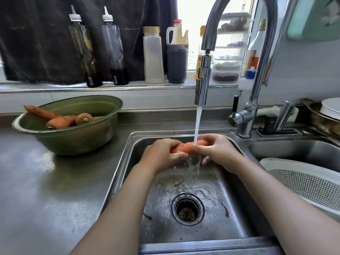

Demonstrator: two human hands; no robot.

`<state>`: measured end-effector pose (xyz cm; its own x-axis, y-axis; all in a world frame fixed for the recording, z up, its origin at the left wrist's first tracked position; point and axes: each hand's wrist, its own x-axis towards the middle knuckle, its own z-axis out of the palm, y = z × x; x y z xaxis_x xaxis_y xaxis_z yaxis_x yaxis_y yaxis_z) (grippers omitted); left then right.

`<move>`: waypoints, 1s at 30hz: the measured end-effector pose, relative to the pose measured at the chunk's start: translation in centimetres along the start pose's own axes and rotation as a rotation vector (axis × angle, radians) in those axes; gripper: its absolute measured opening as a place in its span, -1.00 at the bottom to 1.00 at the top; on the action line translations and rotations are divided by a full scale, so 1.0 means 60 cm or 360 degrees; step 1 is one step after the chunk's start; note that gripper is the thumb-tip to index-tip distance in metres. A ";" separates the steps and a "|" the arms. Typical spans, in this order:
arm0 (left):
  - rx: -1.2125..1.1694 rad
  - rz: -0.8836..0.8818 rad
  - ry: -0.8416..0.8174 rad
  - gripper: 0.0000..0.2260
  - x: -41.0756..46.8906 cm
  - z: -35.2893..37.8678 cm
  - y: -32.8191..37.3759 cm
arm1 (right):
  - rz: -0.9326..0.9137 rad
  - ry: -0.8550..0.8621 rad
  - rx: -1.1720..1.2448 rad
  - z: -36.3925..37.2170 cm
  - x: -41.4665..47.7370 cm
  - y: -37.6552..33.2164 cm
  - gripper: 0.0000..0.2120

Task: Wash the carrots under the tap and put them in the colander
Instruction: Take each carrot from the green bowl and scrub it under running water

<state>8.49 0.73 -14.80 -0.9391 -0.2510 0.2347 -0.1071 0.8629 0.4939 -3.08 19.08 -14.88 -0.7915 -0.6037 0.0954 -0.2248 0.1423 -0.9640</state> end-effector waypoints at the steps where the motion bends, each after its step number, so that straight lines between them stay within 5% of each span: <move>1: -0.0017 -0.0016 -0.0011 -0.64 0.000 0.002 -0.001 | 0.0012 -0.0021 0.0001 0.002 -0.001 0.001 -0.77; 7: -0.0385 -0.0094 -0.0071 -0.78 0.003 0.014 -0.010 | 0.0079 -0.0008 0.0302 0.001 0.000 -0.004 -0.68; 11: -0.0634 -0.0124 -0.0155 -0.80 0.001 0.019 -0.009 | 0.0044 -0.0080 0.0291 0.006 -0.005 -0.006 -0.82; 19: -0.0741 -0.0208 -0.0216 -0.75 0.001 0.028 -0.004 | 0.0130 -0.0091 0.0371 0.019 -0.011 -0.011 -0.83; 24: -0.1075 -0.0291 -0.0206 -0.72 -0.002 0.030 0.010 | 0.0245 -0.0143 0.0773 0.020 -0.010 -0.020 -0.80; 27: -0.1177 -0.0311 -0.0227 -0.71 -0.002 0.031 0.014 | 0.0221 -0.0191 0.0739 0.027 -0.016 -0.022 -0.89; 30: -0.1148 -0.0394 -0.0234 -0.71 -0.003 0.028 0.011 | 0.0233 -0.0188 0.0481 0.034 -0.018 -0.021 -0.77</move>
<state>8.04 2.08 -15.93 -0.9546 -0.2949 -0.0424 -0.1280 0.2776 0.9521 -0.77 17.94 -14.31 -0.7278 -0.6830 -0.0614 0.0782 0.0063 -0.9969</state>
